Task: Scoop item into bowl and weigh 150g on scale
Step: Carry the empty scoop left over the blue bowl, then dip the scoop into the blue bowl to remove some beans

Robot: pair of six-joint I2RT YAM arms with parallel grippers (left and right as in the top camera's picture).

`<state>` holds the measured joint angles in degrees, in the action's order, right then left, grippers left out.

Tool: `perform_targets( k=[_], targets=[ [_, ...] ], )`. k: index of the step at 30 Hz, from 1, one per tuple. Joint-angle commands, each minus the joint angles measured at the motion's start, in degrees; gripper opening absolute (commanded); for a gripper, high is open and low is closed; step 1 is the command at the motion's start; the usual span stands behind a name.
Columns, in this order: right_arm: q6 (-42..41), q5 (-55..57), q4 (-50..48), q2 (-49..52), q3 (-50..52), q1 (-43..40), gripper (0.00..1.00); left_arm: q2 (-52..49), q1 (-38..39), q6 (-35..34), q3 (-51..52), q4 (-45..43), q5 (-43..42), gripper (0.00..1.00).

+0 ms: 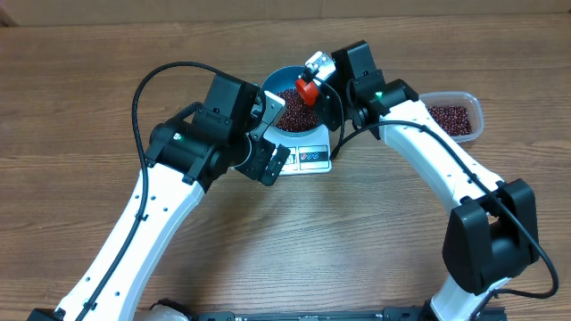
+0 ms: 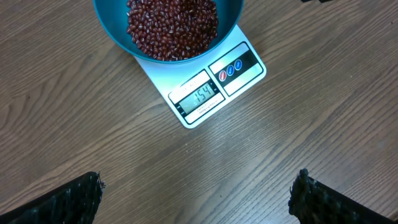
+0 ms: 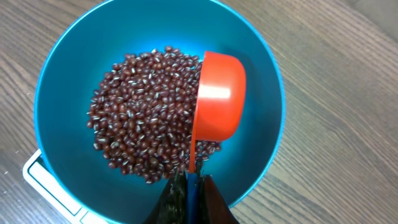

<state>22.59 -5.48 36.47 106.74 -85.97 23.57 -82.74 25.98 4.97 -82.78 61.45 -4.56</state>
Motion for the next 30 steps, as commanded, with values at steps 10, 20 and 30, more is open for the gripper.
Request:
perform_targets(
  k=[10,20,30],
  targets=[
    [0.42,1.38,-1.01,1.42,0.15,0.39,0.04,-0.39,-0.04,1.27,0.42,-0.17,-0.85,1.00],
    [-0.33,0.70,0.96,2.25,0.09,1.99,0.04,-0.39,-0.04,1.27,0.42,-0.17,-0.85,1.00],
    [-9.55,-5.73,1.38,1.90,-0.02,0.22,0.04,-0.39,-0.04,1.25,0.42,-0.17,-0.85,1.00]
  ],
)
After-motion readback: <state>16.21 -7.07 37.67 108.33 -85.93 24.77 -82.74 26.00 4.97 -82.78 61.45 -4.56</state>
